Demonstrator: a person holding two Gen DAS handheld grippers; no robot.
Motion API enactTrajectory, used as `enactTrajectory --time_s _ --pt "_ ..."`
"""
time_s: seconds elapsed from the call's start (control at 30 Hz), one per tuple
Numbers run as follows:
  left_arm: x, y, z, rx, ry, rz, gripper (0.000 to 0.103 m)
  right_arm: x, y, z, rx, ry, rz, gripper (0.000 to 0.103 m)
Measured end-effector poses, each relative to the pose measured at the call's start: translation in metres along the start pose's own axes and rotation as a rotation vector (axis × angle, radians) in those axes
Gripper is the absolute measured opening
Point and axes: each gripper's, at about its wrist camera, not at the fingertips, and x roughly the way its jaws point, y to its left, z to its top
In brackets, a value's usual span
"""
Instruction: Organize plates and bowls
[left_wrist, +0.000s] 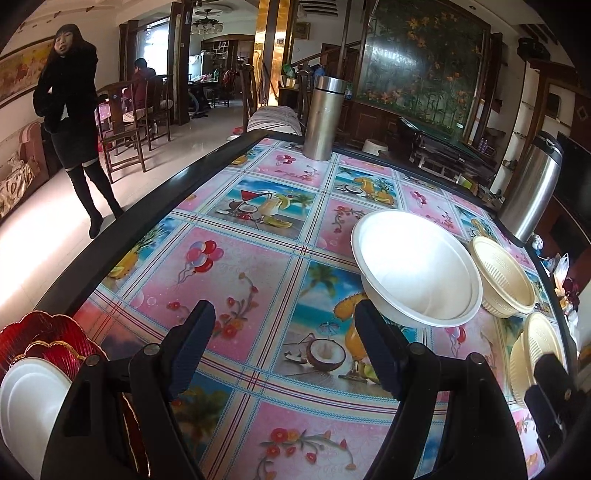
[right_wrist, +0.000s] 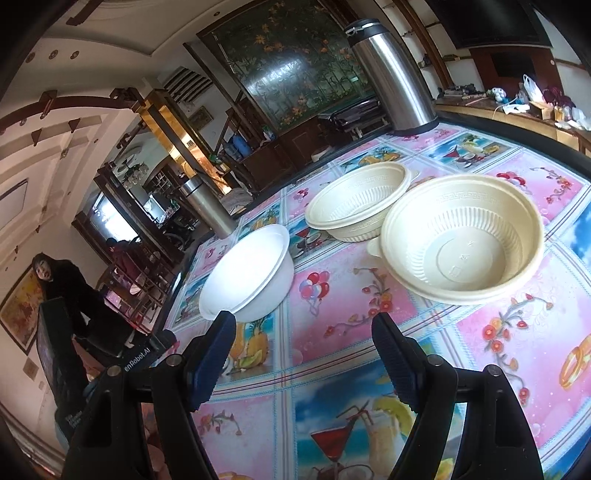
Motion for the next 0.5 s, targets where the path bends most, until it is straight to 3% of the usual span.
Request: enactTrajectory --time_s 0.2,0.37,0.5 --pt "-0.001 0.003 0.002 -0.017 0.006 -0.012 0.078 0.068 0.012 0.042 0.148 0.198 0.045 0.079" --pt "0.000 0.006 0.002 -0.037 0.020 -0.025 0.078 0.118 0.006 0.052 0.277 0.274 -0.011 0.074" --pt "-0.001 0.007 0.003 -0.041 0.023 -0.033 0.078 0.134 0.011 0.048 0.283 0.288 -0.048 0.066"
